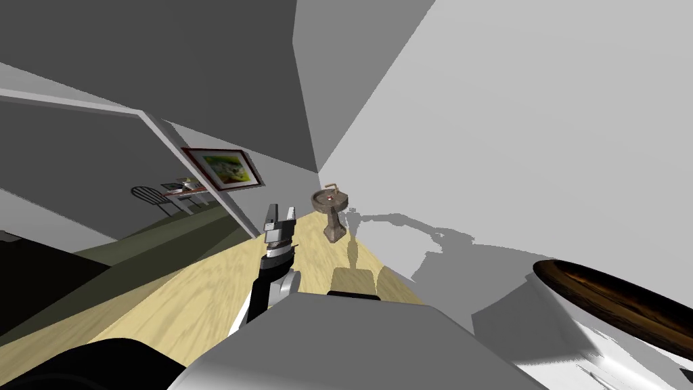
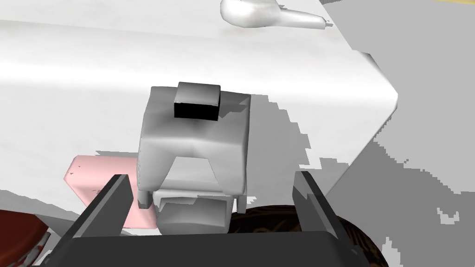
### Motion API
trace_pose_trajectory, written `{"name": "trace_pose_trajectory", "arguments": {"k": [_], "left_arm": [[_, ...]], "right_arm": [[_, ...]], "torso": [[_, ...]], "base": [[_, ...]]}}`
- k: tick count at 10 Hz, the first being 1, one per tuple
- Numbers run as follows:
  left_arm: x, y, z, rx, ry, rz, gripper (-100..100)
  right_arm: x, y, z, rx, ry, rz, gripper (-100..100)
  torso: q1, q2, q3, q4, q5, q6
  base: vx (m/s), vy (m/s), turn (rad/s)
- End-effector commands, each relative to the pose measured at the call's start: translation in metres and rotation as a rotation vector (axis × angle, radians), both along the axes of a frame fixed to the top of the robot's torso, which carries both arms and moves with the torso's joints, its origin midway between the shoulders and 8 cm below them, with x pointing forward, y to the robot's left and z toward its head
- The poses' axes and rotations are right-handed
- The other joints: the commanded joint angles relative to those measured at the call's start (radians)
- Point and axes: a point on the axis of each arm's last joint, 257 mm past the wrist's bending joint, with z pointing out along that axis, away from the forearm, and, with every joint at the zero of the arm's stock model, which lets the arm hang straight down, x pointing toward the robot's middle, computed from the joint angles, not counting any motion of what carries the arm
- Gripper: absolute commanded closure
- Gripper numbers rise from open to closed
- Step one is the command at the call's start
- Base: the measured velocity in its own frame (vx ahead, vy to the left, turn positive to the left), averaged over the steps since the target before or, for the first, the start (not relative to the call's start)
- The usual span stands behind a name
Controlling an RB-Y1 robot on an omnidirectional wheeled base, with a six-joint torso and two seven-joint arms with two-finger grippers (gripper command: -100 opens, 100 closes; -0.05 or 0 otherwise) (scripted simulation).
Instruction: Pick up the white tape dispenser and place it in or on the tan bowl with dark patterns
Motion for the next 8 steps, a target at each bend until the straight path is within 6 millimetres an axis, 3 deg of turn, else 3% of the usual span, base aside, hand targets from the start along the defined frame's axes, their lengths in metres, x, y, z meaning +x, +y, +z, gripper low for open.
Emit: {"name": "trace_pose_trajectory", "arguments": {"k": [1, 5, 6, 7, 8], "left_arm": [[0.000, 0.000, 0.000, 0.000, 0.000, 0.000, 0], [0.000, 0.000, 0.000, 0.000, 0.000, 0.000, 0], [0.000, 0.000, 0.000, 0.000, 0.000, 0.000, 0], [0.000, 0.000, 0.000, 0.000, 0.000, 0.000, 0], [0.000, 0.000, 0.000, 0.000, 0.000, 0.000, 0]], "right_arm": [[0.000, 0.000, 0.000, 0.000, 0.000, 0.000, 100], [0.000, 0.000, 0.000, -0.001, 0.001, 0.000, 100], [0.000, 0.000, 0.000, -0.001, 0.001, 0.000, 0], [0.015, 0.002, 0.001, 0.013, -0.028, 0.033, 100], [0.022, 0.002, 0.002, 0.012, -0.036, 0.045, 100]], "torso": [[0.000, 0.000, 0.000, 0.000, 0.000, 0.000], [0.000, -0.005, -0.003, -0.001, 0.000, -0.001], [0.000, -0.005, -0.003, -0.001, 0.000, -0.001], [0.000, -0.005, -0.003, -0.001, 0.000, -0.001], [-0.001, -0.009, -0.005, -0.002, 0.000, 0.002]], "base": [[-0.010, 0.000, -0.012], [0.000, 0.000, 0.000], [0.000, 0.000, 0.000], [0.110, -0.026, -0.302], [0.147, -0.017, -0.318]]}}
